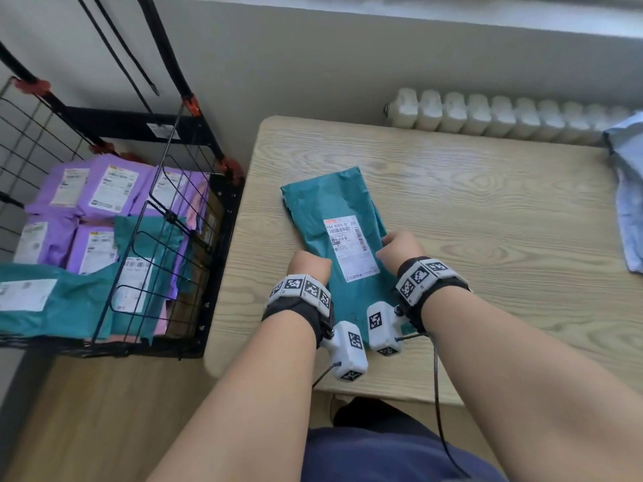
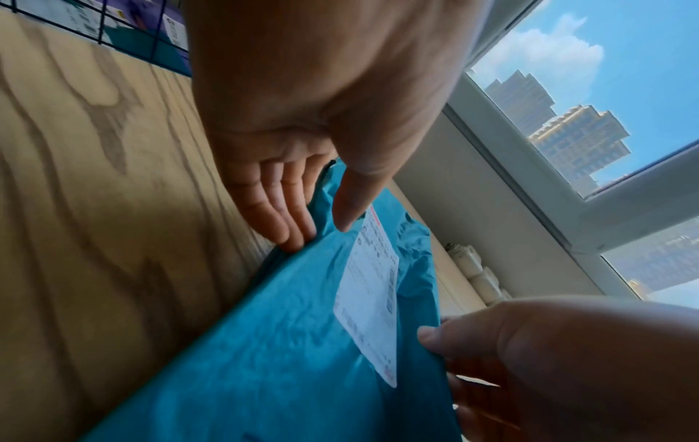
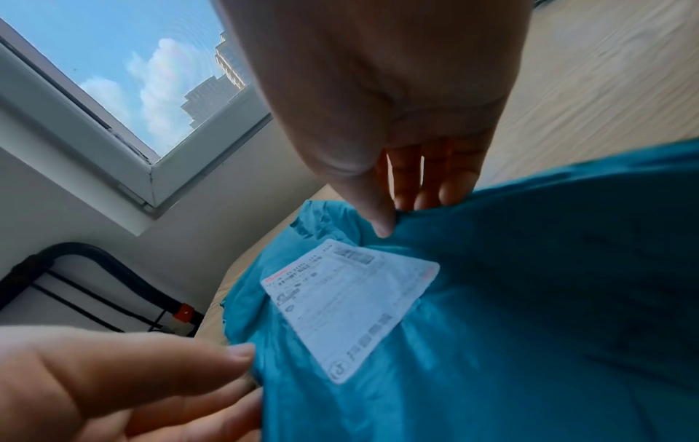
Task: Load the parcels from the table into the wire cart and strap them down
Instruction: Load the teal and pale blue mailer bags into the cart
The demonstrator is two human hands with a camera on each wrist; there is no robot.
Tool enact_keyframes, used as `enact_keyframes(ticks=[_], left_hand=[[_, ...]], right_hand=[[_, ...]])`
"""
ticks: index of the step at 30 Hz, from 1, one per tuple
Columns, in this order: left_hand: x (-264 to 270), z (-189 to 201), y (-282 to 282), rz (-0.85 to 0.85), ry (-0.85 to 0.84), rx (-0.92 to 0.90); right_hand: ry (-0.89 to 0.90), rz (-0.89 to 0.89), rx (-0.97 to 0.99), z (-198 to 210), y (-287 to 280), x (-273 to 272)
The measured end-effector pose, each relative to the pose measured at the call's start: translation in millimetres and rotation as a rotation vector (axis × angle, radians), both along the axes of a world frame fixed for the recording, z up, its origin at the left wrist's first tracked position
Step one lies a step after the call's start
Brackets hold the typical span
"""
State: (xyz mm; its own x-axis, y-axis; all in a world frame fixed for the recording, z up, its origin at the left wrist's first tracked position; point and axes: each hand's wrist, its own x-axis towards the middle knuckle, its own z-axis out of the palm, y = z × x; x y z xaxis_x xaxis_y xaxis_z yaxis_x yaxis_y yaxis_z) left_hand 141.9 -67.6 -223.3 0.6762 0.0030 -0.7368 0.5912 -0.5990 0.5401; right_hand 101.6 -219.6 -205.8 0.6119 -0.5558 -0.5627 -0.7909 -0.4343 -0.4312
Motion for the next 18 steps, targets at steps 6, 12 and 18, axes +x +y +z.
enact_keyframes(ticks=[6, 12, 18], left_hand=[[-1, 18, 7, 0.033, 0.058, -0.139], [16, 23, 54, 0.052, -0.151, -0.105], [51, 36, 149, 0.105, -0.258, -0.068]], right_hand=[[-0.068, -0.057, 0.036, 9, 15, 14], [-0.183, -0.049, 0.041, 28, 58, 36], [-0.261, 0.008, 0.019, 51, 146, 73]])
